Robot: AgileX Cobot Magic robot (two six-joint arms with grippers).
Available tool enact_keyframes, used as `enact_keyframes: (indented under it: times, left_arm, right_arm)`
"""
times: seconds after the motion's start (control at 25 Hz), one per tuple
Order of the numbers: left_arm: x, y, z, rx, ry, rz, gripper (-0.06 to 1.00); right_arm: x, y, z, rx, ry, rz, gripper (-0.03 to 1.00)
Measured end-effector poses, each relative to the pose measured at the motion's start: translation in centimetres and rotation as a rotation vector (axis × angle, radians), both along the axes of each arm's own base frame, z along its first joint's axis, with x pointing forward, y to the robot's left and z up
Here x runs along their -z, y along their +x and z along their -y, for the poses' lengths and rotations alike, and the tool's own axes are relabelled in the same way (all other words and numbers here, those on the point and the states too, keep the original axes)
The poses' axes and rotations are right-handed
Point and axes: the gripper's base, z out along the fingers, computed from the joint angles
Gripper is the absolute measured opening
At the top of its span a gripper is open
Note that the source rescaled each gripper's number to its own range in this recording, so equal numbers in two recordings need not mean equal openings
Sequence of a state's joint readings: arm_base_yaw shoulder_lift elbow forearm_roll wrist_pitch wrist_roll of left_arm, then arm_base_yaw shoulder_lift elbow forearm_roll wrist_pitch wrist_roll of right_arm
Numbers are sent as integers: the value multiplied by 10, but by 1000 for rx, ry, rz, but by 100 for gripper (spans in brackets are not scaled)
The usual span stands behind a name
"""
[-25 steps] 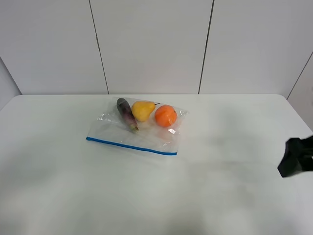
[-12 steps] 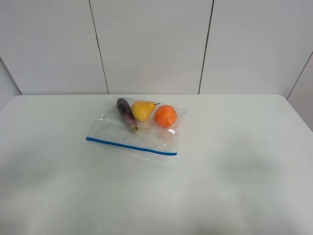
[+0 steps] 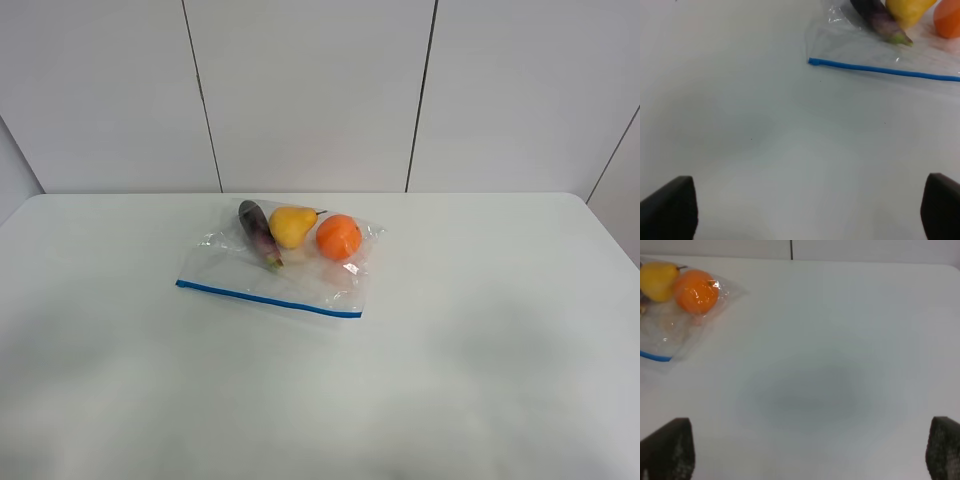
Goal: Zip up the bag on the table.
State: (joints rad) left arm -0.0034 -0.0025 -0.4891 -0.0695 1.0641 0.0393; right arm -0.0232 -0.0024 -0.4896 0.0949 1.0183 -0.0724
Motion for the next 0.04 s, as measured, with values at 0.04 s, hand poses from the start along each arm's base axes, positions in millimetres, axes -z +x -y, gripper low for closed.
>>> enact_keyframes:
  times: [0.04]
  left_arm:
    - [0,0,0,0,0,0,100]
  right_arm:
    - [0,0,0,0,0,1,100]
